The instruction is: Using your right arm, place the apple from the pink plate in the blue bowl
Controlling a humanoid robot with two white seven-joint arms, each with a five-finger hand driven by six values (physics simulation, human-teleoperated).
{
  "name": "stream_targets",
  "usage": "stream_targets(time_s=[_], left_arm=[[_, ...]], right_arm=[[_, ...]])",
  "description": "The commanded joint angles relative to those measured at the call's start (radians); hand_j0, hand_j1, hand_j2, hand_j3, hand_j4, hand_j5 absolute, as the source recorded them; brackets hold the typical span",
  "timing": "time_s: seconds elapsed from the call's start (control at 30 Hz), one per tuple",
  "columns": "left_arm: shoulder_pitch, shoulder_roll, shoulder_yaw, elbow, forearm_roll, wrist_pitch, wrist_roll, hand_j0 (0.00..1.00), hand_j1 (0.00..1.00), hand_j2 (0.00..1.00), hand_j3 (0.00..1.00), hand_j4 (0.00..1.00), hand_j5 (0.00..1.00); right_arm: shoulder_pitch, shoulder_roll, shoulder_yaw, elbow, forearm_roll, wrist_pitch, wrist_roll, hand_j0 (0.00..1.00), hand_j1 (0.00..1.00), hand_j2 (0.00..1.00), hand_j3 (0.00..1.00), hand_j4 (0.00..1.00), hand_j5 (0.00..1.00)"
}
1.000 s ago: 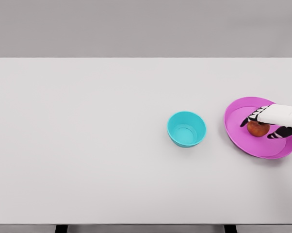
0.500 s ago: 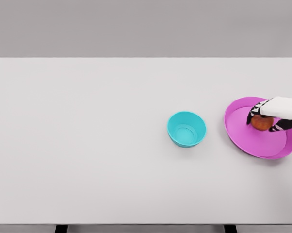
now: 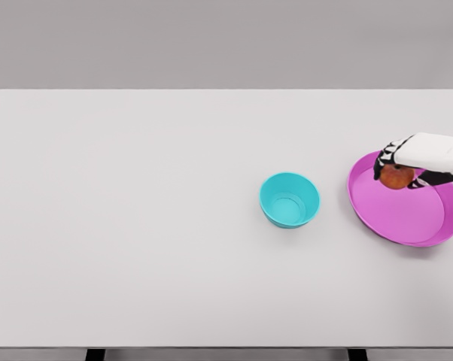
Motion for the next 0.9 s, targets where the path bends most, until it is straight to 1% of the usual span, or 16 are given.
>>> stream_targets(time_s=[0.0,0.1,0.13,0.23,0.37,0.53,0.67,0.87], left_arm=[[0.0,0.0,0.0,0.0,0.0,0.0,0.0,1.0,1.0,1.0,1.0,1.0,1.0],[0.0,0.0,0.0,0.0,0.0,0.0,0.0,1.0,1.0,1.0,1.0,1.0,1.0],[0.0,0.0,0.0,0.0,0.0,0.0,0.0,1.0,1.0,1.0,1.0,1.0,1.0],[0.0,0.0,0.0,0.0,0.0,0.0,0.0,1.0,1.0,1.0,1.0,1.0,1.0],[0.0,0.0,0.0,0.0,0.0,0.0,0.0,1.0,1.0,1.0,1.0,1.0,1.0],[0.0,0.0,0.0,0.0,0.0,0.0,0.0,1.0,1.0,1.0,1.0,1.0,1.0],[0.0,0.0,0.0,0.0,0.0,0.0,0.0,1.0,1.0,1.0,1.0,1.0,1.0],[0.0,0.0,0.0,0.0,0.0,0.0,0.0,1.0,1.0,1.0,1.0,1.0,1.0]], right_arm=[[-0.002,0.0,-0.001,-0.041,-0.005,0.003,0.0,0.57,0.57,0.57,0.57,0.57,0.57],[-0.002,0.002,-0.001,-0.089,-0.005,0.003,0.0,0.57,0.57,0.57,0.57,0.57,0.57],[-0.002,0.003,-0.001,-0.116,-0.005,0.003,0.0,0.57,0.57,0.57,0.57,0.57,0.57],[-0.005,0.006,0.001,-0.136,-0.005,0.003,0.0,0.57,0.57,0.57,0.57,0.57,0.57],[-0.003,0.029,0.002,-0.185,-0.005,0.003,0.0,0.57,0.57,0.57,0.57,0.57,0.57],[-0.003,0.075,0.013,-0.196,-0.005,0.003,0.0,0.57,0.57,0.57,0.57,0.57,0.57],[-0.003,0.089,0.013,-0.222,-0.007,0.003,0.0,0.57,0.57,0.57,0.57,0.57,0.57],[-0.003,0.12,0.039,-0.232,-0.005,0.003,0.0,0.58,0.58,0.58,0.58,0.58,0.58]])
